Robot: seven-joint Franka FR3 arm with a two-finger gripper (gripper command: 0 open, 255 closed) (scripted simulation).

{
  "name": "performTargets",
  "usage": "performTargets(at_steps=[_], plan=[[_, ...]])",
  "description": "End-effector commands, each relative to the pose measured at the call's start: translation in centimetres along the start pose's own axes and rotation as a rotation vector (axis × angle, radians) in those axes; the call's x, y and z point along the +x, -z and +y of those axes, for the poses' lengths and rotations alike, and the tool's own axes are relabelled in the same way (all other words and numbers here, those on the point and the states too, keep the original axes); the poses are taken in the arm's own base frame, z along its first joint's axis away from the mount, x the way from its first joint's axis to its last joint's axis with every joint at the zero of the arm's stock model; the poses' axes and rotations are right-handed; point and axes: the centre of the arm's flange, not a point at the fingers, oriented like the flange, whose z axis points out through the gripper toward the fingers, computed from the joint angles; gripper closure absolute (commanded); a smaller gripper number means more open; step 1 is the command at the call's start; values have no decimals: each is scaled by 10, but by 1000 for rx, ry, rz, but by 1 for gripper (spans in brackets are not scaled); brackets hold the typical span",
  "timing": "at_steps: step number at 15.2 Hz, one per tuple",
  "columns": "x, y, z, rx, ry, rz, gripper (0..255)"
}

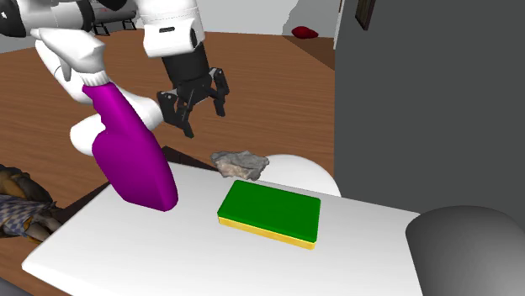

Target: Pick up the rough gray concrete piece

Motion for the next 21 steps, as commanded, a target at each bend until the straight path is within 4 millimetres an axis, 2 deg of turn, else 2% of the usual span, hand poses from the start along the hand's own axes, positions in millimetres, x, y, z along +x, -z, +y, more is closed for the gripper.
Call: performTargets(at_steps=[1, 7, 13, 14, 21], plan=[[0, 0, 0, 0, 0, 0, 0], [90, 24, 59, 188, 63, -141, 0], [185, 23, 114, 376, 127, -282, 0], [186, 23, 114, 379, 128, -284, 0], [184, -17, 118, 379, 128, -284, 0]])
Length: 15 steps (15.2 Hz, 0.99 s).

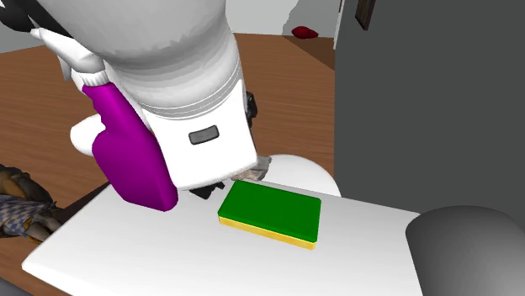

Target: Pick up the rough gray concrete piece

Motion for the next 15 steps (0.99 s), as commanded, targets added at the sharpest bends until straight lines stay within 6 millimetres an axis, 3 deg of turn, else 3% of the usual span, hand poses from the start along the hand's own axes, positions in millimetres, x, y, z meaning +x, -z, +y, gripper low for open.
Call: performTargets(at_steps=[1, 2, 3, 11, 15], plan=[[1, -6, 3, 0, 0, 0, 0], [1, -6, 3, 0, 0, 0, 0], [1, -6, 3, 0, 0, 0, 255], [2, -8, 5, 0, 0, 0, 255], [-2, 8, -4, 0, 0, 0, 255]])
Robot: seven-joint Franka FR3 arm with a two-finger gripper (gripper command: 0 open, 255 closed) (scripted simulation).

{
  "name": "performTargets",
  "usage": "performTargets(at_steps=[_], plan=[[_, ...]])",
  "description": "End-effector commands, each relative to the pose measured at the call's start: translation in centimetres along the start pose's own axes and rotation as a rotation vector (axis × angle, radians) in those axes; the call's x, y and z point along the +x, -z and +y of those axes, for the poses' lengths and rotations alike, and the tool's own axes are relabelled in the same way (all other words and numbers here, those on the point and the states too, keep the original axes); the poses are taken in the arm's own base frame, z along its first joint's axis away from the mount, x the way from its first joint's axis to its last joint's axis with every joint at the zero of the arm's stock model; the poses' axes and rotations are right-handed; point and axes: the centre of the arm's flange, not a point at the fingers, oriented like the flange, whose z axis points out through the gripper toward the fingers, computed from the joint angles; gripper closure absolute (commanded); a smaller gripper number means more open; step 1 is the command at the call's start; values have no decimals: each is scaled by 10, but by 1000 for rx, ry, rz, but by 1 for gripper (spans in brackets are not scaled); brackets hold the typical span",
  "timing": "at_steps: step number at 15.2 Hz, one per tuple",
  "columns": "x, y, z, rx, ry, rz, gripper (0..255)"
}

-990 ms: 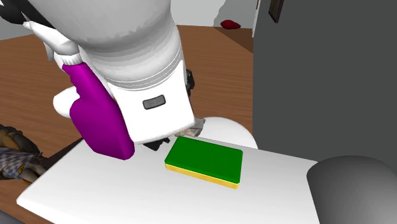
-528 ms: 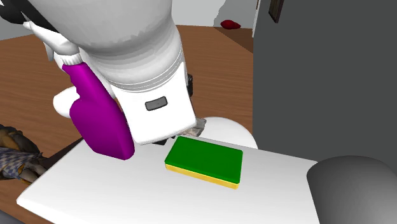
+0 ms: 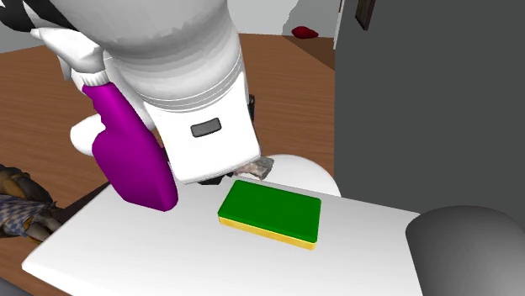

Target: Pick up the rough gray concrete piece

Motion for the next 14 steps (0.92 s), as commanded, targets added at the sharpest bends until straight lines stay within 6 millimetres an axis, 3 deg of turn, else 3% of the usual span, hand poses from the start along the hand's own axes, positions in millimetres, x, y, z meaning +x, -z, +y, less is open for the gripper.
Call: performTargets(at_steps=[1, 12, 14], plan=[[-2, 9, -2, -2, -5, 0, 255], [-12, 60, -29, -2, -5, 0, 255], [-12, 61, -29, -2, -5, 0, 255]])
